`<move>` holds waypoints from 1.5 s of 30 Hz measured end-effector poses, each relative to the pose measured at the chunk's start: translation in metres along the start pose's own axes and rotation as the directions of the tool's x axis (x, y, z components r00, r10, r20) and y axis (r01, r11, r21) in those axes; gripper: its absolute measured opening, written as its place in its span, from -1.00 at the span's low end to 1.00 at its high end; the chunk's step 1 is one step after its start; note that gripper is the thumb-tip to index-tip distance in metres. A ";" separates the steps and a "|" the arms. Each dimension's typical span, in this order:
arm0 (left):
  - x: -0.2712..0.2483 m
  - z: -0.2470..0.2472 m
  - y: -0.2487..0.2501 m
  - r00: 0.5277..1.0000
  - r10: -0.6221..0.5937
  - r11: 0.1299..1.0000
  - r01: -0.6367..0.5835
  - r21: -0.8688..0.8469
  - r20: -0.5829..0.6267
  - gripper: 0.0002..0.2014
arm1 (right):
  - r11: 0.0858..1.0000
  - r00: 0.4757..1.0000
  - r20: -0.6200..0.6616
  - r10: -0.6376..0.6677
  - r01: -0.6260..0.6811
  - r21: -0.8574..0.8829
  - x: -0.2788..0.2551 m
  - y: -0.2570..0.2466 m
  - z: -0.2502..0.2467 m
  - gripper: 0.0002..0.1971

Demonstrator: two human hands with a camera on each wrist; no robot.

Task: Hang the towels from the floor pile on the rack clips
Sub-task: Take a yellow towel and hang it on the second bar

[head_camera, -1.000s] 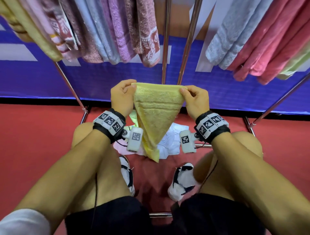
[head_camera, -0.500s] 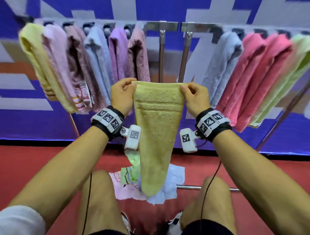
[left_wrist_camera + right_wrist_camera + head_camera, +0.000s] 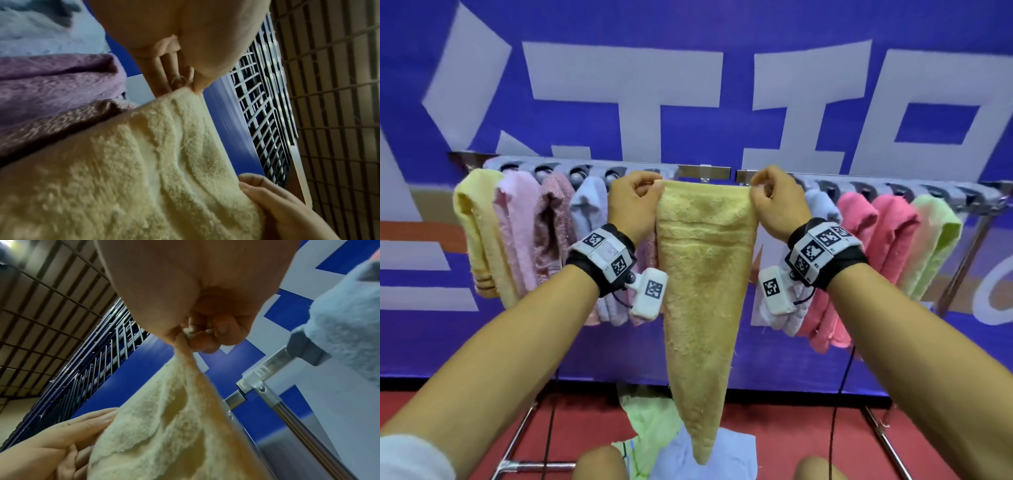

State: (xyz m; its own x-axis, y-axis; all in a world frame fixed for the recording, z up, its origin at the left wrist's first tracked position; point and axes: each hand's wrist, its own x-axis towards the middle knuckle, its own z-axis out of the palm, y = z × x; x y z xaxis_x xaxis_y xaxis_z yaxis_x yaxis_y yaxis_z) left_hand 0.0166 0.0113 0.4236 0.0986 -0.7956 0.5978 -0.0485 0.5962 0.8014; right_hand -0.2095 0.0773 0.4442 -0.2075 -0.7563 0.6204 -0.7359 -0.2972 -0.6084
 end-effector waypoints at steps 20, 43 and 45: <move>0.002 0.032 0.059 0.959 -0.028 0.996 0.050 -0.071 0.281 -0.87 | 0.965 0.912 0.328 -0.249 0.261 0.007 0.016 -0.048 -0.027 -0.90; -0.019 0.062 0.047 0.899 0.053 0.967 0.062 -0.245 0.435 -0.82 | 0.944 0.935 0.187 -0.302 0.320 -0.078 0.015 -0.029 -0.025 -0.83; -0.021 0.061 0.046 0.894 0.072 0.973 0.034 -0.228 0.442 -0.82 | 0.950 0.939 0.181 -0.291 0.306 -0.063 0.013 -0.028 -0.026 -0.84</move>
State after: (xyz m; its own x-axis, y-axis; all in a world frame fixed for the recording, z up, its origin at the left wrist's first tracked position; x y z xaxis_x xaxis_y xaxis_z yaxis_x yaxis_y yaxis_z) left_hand -0.0487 0.0484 0.4493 -0.3551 -0.7157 0.6014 0.1829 0.5777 0.7955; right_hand -0.2081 0.0908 0.4824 0.1361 -0.7297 0.6701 -0.8034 -0.4771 -0.3563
